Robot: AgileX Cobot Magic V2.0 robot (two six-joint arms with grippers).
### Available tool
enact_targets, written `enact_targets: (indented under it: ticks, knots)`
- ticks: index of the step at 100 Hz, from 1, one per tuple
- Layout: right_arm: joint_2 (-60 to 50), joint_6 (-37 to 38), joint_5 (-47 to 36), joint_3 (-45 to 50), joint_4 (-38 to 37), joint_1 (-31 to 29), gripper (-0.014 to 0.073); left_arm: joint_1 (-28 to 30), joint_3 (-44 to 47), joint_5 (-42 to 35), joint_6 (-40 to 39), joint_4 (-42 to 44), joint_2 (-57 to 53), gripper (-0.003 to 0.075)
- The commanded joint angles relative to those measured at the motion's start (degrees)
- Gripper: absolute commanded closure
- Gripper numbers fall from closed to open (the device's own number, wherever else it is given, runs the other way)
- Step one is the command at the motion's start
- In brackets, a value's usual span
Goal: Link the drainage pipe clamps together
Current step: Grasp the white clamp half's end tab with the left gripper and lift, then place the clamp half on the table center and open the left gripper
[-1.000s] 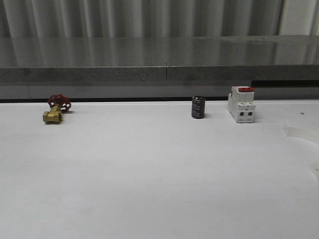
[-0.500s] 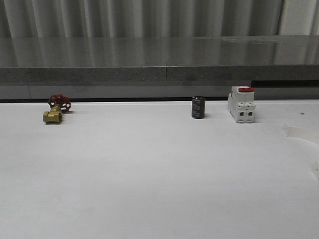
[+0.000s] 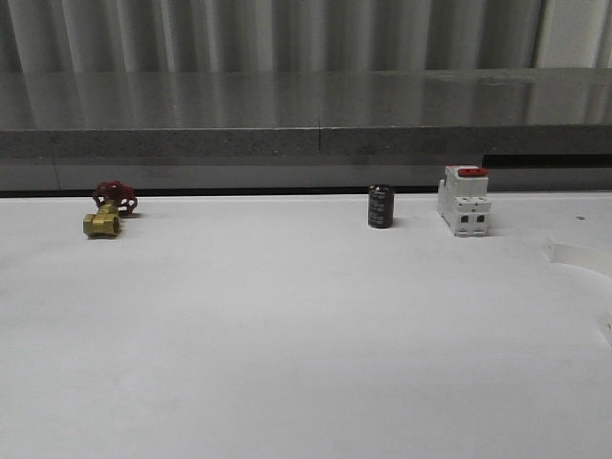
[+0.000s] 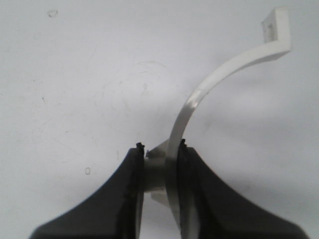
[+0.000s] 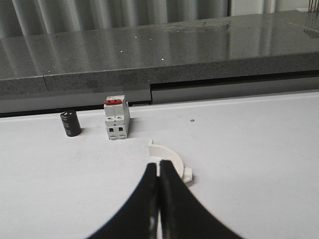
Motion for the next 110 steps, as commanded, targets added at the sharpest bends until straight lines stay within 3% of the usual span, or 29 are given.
enact_targets:
  ticks: [1, 20, 40, 74, 110]
  knots:
    - [-1.1, -0.4, -4.4, -0.9, -0.2, -0.3, 0.0661, -1.1, -1.5, 1.2, -0.1, -3.6, -6.4, 0.0723]
    - [-1.1, -0.4, -4.4, -0.9, -0.2, -0.3, 0.0661, -6.1, -1.5, 7.3, -0.6, -8.7, -11.3, 0.0723]
    - [-1.1, -0.4, -4.4, -0.9, -0.2, -0.3, 0.0661, -16.0, -1.4, 8.7, -3.9, -9.0, -11.4, 0.0723]
    - [-1.1, -0.4, -4.4, -0.9, -0.2, -0.3, 0.0661, -32.2, -1.4, 2.6, -9.6, -8.4, -7.6, 0.0723]
    - [-1.1, -0.4, -4.4, -0.9, -0.2, -0.3, 0.0661, -38.5, -1.4, -4.6, -13.9, -7.9, 3.5, 0.0723]
